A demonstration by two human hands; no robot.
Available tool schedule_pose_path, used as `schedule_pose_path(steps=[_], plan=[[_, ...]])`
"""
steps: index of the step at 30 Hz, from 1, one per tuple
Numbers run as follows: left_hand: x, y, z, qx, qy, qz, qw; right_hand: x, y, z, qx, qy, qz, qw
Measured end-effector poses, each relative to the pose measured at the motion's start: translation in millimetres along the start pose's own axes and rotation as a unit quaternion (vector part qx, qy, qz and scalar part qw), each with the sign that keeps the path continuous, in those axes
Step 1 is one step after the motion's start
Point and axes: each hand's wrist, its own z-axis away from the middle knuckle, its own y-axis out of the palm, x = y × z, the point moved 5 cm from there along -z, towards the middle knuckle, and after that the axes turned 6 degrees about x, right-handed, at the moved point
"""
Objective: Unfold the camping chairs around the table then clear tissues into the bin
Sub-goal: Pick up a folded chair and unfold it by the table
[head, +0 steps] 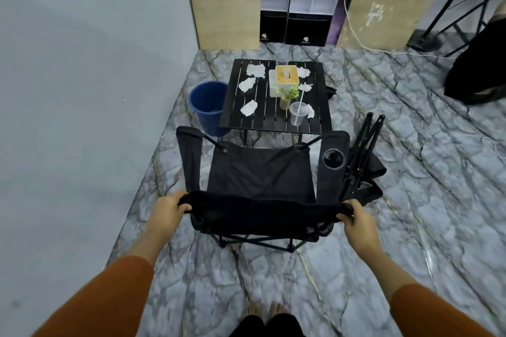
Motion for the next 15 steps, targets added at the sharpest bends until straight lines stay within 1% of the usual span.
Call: schedule_pose_path(steps=[3, 7, 12, 15], plan=[[4.7, -1.6, -1.5, 0.021, -0.016, -0.012, 1.000, -4.7, -2.9, 0.4, 0.012, 0.004, 0.025, 1.000], [5.4, -4.5, 1.1, 0.028, -0.013, -0.025, 0.999, -2.4, -4.1, 0.8, 0.011, 0.000, 0.036, 0.999], [6.4, -6.7, 4.1, 0.038, -0.008, 0.007, 0.999, -5.2, -4.8, 2.3, 0.018, 0.002, 0.046, 0.999], [8.8, -8.1, 0.9, 0.040, -0.004, -0.001, 0.999, -4.7, -6.5, 1.7, 0.006, 0.001, 0.051, 0.999]])
